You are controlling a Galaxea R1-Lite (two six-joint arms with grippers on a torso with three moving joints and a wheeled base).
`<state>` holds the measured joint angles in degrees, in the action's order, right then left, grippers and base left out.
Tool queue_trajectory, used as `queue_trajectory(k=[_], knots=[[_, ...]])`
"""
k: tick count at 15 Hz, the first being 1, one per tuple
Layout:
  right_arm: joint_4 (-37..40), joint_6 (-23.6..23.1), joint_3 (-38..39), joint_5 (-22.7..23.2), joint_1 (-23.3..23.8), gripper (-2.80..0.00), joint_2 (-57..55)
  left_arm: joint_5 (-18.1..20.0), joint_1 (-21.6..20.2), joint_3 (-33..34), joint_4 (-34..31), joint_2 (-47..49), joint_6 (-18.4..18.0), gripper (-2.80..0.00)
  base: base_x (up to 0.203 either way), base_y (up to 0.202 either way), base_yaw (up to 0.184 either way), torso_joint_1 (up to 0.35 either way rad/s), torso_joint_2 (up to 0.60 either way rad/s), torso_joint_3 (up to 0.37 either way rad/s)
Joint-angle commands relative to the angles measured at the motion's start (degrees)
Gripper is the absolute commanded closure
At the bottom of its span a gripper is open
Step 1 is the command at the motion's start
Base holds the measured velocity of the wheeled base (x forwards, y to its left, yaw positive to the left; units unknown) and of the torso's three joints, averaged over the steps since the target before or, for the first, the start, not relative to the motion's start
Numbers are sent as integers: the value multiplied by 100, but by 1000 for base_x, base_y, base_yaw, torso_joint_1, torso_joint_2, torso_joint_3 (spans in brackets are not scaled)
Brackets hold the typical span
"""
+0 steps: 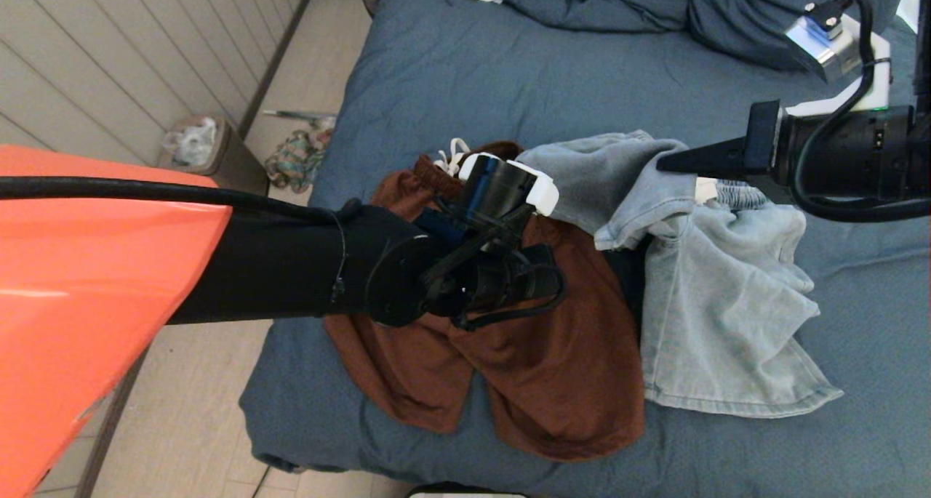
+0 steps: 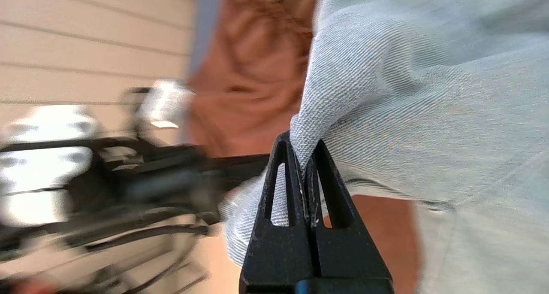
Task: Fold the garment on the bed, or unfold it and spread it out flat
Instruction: Unford the blue shorts
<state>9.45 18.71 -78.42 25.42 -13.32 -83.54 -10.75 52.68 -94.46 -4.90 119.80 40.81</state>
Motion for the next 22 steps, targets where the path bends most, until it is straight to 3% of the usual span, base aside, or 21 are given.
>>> queue_trajectory(k=[1,6,16,17,22], knots=[[0,109,29,194,53,0,-166,-21,32,-4,4,-16,23,0,0,0,0,0,0,0],[-13,133,29,236,57,0,-479,-182,93,77,-2,-422,14,0,0,0,0,0,0,0],[-22,124,-50,236,75,0,-637,-182,726,438,429,-651,-135,0,0,0,0,0,0,0],[-14,132,-68,227,83,0,-637,-183,743,428,446,-659,-170,-280,0,0,0,0,0,0],[-13,133,-59,227,83,0,-646,-191,756,459,465,-729,-170,-280,0,0,0,0,0,0]])
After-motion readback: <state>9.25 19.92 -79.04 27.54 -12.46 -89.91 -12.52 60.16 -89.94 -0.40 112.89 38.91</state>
